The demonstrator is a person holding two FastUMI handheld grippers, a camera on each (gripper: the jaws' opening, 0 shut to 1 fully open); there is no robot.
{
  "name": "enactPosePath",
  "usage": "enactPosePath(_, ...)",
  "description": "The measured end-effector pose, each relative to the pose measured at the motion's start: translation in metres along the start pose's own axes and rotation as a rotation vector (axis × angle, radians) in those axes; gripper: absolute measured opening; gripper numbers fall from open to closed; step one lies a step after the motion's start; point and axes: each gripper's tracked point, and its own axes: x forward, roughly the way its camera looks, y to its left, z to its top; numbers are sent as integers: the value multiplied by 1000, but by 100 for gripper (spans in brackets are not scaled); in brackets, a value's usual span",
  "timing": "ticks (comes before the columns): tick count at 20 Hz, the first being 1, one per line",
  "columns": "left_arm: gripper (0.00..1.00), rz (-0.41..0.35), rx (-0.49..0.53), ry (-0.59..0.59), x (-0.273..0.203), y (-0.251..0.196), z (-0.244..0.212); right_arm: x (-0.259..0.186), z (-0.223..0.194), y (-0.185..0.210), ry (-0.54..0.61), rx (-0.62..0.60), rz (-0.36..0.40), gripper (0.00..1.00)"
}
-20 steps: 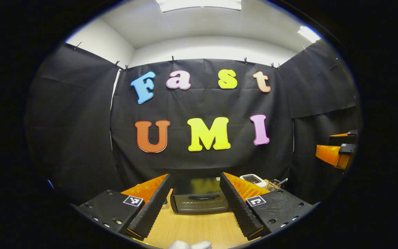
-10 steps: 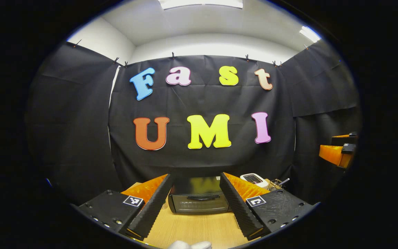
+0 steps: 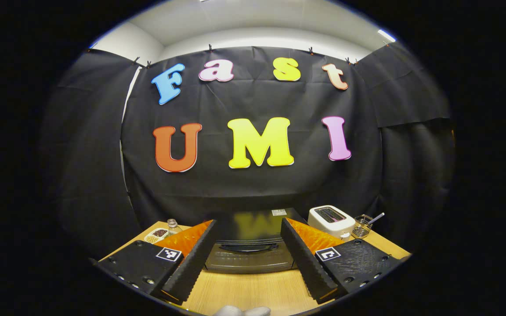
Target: Open the electric oven with the left hand, put the food in, and close the electric oven.
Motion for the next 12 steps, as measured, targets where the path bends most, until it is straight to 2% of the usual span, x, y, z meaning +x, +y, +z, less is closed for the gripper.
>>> enactPosePath(1, 95, 3, 12, 17, 17, -1, -13, 0, -2, -4, 9, -7, -16, 91)
enactPosePath(5, 95, 17, 18, 147, 79, 3, -69, 2, -13, -16, 62, -36, -63, 91)
enactPosePath(6, 95, 23, 12, 174, 92, 7, -82, 3, -15, -19, 77, -44, -75, 100)
enactPosePath(9, 95, 34, -13, 275, 117, 10, -121, 8, -13, -20, 92, -24, -84, 100)
enactPosePath(10, 97, 28, -18, 240, 120, 8, -114, 10, -14, -18, 98, -18, -82, 93)
enactPosePath(11, 89, 23, -15, 241, 124, 7, -115, 10, -19, -18, 102, -12, -82, 93)
enactPosePath(12, 94, 32, -22, 257, 121, 7, -118, 11, -19, -16, 100, -6, -77, 94)
